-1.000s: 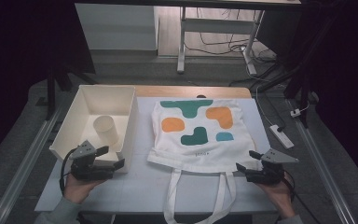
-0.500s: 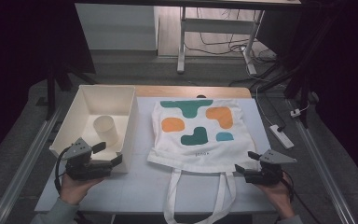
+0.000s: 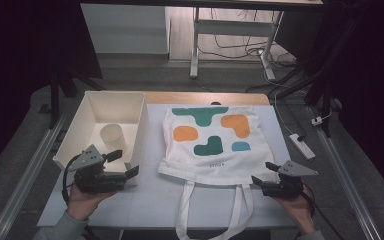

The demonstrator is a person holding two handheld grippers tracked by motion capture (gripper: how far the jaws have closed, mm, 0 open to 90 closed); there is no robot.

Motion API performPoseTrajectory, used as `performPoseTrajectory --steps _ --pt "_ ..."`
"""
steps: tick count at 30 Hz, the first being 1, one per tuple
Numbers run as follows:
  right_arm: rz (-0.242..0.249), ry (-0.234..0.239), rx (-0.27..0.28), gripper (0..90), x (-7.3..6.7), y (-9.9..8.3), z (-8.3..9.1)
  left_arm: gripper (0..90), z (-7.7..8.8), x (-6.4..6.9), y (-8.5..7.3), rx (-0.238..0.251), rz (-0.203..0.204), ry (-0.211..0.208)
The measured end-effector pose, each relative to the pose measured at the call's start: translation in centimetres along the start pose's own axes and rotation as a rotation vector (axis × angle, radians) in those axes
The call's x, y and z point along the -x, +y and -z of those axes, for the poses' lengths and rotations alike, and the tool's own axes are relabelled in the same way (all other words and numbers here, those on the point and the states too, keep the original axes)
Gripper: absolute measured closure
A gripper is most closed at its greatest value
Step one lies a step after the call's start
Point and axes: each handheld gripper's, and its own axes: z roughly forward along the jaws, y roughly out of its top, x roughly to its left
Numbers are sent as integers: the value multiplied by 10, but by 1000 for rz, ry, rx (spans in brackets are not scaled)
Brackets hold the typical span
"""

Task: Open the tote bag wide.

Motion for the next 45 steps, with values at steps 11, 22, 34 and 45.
performPoseTrajectory --steps 11,22,34,45 --pt "6 5 17 251 -3 1 0 203 -31 24 12 -53 -74 -85" --pt "4 14 22 262 -6 0 -3 206 -87 43 15 -162 -131 -181" --pt "27 45 1 271 -11 -1 -8 208 -132 44 0 -264 -125 -225" --pt "55 63 -21 273 -17 -1 -12 227 -145 46 -18 -336 -127 -240"
